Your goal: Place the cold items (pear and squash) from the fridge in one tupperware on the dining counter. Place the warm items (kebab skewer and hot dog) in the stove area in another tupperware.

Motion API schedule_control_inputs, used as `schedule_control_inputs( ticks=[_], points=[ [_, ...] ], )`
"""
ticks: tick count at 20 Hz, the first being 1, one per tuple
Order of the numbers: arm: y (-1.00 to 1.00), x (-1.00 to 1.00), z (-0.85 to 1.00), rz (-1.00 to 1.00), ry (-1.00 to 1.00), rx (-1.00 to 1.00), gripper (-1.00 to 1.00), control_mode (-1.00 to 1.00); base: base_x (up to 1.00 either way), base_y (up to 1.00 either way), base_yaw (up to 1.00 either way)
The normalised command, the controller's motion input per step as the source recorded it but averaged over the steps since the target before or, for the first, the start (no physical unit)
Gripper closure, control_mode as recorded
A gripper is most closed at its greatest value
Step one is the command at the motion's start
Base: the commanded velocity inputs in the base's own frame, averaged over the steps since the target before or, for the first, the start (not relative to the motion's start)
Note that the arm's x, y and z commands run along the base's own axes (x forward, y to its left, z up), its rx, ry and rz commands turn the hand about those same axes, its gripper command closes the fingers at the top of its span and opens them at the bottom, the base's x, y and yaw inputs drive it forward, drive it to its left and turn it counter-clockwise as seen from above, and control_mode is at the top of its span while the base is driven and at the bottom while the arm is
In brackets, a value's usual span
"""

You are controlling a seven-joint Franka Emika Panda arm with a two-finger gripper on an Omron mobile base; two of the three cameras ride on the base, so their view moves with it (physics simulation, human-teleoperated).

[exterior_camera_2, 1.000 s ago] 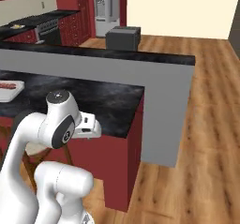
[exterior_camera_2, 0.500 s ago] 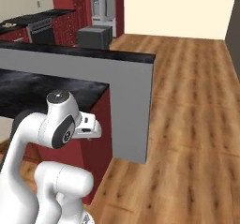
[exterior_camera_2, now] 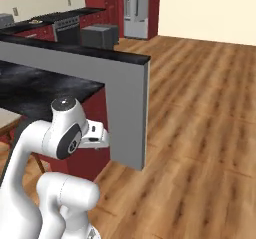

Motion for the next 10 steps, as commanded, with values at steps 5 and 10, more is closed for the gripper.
schedule_control_inputs(
  ticks=[5,10],
  points=[
    [0.0,0.0,0.0,0.0,0.0,0.0,-1.0,1.0,0.7,-0.84,0.38],
    [0.0,0.0,0.0,0.0,0.0,0.0,-1.0,1.0,0.97,-0.99,0.15]
  ],
)
